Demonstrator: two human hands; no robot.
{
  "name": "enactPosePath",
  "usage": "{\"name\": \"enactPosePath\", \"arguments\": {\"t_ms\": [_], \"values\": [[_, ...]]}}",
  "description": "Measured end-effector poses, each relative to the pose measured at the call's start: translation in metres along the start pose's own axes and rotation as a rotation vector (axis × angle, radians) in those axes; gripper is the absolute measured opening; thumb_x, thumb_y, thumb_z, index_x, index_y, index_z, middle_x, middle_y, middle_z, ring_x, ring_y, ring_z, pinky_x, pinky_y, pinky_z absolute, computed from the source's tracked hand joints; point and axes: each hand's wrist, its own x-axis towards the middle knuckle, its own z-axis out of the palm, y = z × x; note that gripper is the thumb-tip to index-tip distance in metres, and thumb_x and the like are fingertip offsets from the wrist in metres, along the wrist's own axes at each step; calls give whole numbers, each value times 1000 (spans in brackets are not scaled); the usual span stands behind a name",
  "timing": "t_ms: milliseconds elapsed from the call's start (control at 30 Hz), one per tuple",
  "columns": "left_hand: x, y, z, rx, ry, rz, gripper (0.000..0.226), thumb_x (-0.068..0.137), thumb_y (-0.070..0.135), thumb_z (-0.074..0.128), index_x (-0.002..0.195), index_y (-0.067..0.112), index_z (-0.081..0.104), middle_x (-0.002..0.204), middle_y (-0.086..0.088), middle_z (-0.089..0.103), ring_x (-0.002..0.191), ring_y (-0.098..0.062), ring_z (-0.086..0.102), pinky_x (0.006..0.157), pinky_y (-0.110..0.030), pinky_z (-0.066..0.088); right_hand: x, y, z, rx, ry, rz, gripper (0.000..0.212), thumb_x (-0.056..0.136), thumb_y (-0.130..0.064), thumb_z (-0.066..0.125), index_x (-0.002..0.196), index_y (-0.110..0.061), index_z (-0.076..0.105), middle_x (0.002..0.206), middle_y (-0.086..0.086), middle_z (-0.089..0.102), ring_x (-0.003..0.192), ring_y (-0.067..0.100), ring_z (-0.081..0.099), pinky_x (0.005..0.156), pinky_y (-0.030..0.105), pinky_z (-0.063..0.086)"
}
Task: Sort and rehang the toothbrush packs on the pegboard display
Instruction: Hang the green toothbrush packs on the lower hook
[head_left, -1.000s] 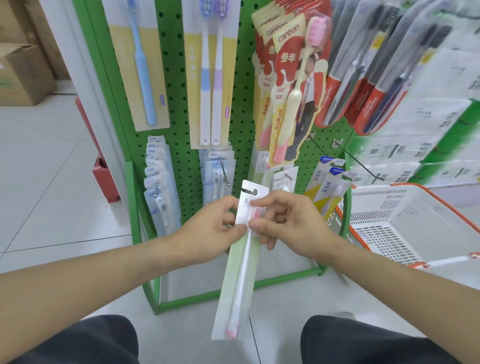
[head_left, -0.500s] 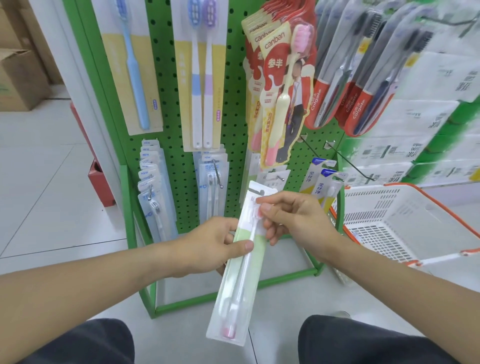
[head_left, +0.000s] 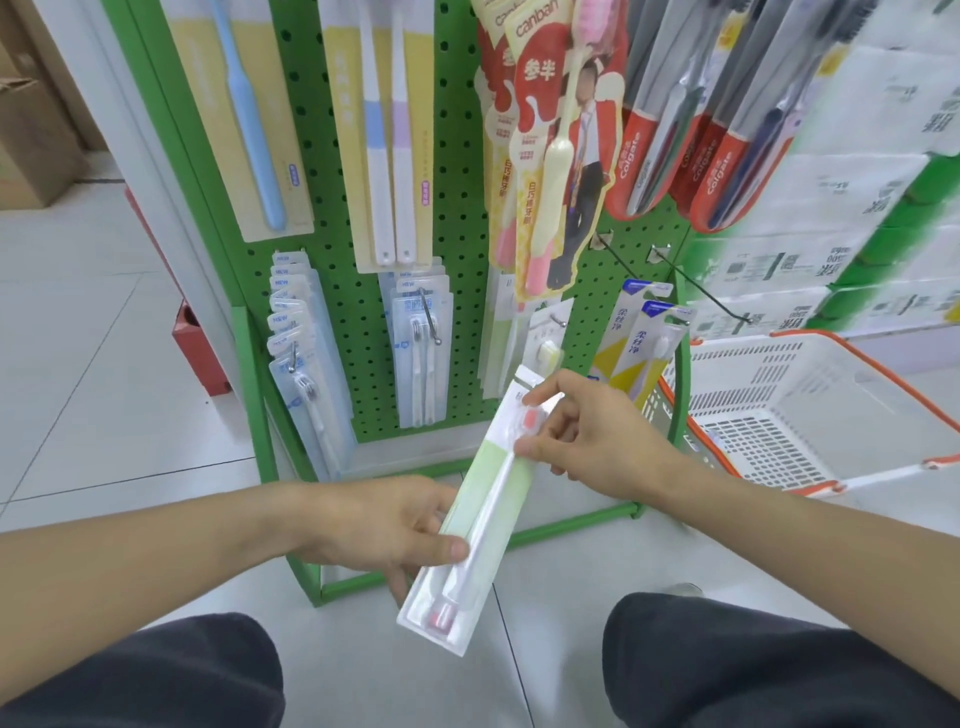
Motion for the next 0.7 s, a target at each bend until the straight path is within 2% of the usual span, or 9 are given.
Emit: {"name": "enactPosePath", "arguments": {"t_ms": [133, 233, 300, 367, 433, 467, 567, 700], "values": [[-4, -3, -2, -37, 73, -11, 26, 104, 19, 54, 129, 12, 57, 116, -22, 71, 97, -32, 71, 68, -30, 61, -2, 2, 3, -74, 24, -17, 37, 85, -35, 82, 109, -25, 56, 71, 3, 71, 59, 13, 68, 63, 39, 59], [-5, -3, -2, -72, 142, 6, 26, 105, 18, 52, 130, 14, 56, 117, -21, 72, 103, -36, 72, 69, -33, 63, -3, -4, 2, -6, 61, 68, 44, 83, -38, 83, 106, -22, 48, 71, 1, 65, 59, 16, 68, 62, 44, 61], [-4, 0, -1, -105, 173, 44, 27, 105, 16, 52, 132, 17, 56, 117, -23, 71, 104, -38, 71, 73, -37, 64, -8, -13, 4, 137, -67, 213, 46, 87, -39, 79, 102, -12, 46, 76, 6, 61, 60, 23, 70, 57, 43, 62], [-3, 4, 0, -129, 169, 79, 27, 105, 15, 50, 131, 18, 56, 117, -24, 70, 103, -38, 71, 75, -39, 63, -16, -22, 10, 310, -311, 334, 42, 94, -39, 70, 107, -4, 50, 87, 15, 61, 67, 27, 70, 59, 43, 63], [-4, 6, 3, -116, 125, 85, 27, 106, 14, 49, 131, 19, 54, 119, -23, 69, 105, -37, 71, 79, -41, 62, -21, -25, 13, 392, -498, 322, 35, 103, -34, 58, 118, -3, 59, 101, 25, 66, 77, 31, 72, 65, 44, 64], [-3, 7, 4, -108, 107, 82, 27, 106, 14, 48, 132, 20, 54, 119, -19, 71, 104, -34, 71, 81, -40, 62, -23, -25, 13, 411, -537, 287, 31, 105, -30, 56, 120, -4, 63, 106, 26, 69, 81, 32, 73, 67, 44, 64], [-2, 9, 7, -112, 127, 55, 34, 107, 8, 45, 135, 26, 54, 112, -6, 74, 97, -22, 72, 81, -36, 61, -21, -22, 10, 445, -518, 228, 20, 103, -14, 59, 118, -4, 68, 100, 20, 76, 79, 28, 75, 69, 40, 65], [-5, 9, 4, -217, 39, 0, 39, 101, 3, 55, 137, 15, 49, 117, -17, 72, 104, -36, 71, 93, -51, 57, -15, -20, 13, 399, -377, 265, 21, 99, -7, 60, 114, 6, 68, 89, 22, 75, 62, 23, 68, 67, 39, 64]]}}
